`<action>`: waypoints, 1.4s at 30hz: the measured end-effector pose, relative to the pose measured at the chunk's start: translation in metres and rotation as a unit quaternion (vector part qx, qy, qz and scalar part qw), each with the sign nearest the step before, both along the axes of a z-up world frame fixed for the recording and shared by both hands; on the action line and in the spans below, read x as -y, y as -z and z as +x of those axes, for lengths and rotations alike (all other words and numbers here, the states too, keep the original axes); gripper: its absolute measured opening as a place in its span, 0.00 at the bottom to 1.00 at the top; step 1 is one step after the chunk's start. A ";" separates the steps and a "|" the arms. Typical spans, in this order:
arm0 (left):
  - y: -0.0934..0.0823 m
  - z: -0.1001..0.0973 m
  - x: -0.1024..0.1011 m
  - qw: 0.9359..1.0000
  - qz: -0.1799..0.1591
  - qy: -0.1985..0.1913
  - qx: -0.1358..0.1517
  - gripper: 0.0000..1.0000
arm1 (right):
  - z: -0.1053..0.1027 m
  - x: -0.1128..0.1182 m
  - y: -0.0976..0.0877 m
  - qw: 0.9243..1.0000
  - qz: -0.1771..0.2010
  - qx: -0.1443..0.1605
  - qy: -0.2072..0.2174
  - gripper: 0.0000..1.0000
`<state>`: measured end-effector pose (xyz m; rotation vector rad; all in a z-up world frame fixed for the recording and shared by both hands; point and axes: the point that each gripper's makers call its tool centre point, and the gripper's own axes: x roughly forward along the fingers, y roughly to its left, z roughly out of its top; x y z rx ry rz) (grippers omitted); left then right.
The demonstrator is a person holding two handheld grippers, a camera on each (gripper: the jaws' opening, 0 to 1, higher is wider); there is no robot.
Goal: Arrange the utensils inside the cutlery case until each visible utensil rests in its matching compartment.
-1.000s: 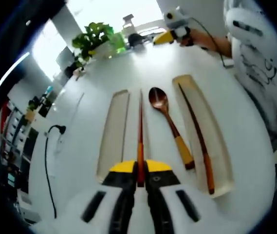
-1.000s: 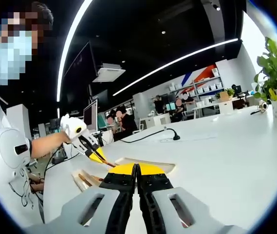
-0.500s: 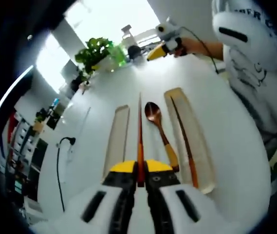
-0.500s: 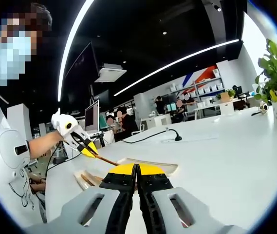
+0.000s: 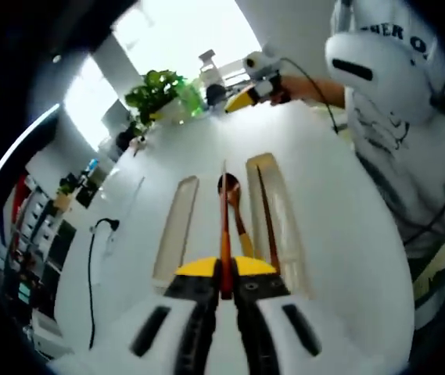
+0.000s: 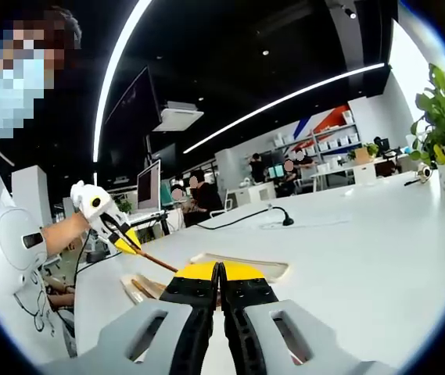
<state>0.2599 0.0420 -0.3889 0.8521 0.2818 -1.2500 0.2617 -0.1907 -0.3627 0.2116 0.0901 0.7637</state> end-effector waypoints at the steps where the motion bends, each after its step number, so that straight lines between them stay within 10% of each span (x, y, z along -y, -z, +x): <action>1: 0.000 -0.003 0.001 1.000 -0.003 0.000 -0.008 0.05 | 0.000 -0.001 0.000 1.000 0.000 0.000 -0.001 0.00; 22: 0.016 -0.038 0.006 0.998 -0.010 0.017 -0.054 0.05 | 0.004 -0.011 0.000 1.000 -0.002 -0.003 -0.016 0.00; 42: 0.042 -0.031 0.007 0.997 -0.020 0.017 -0.075 0.00 | 0.002 -0.009 0.006 1.000 -0.002 -0.013 -0.012 0.00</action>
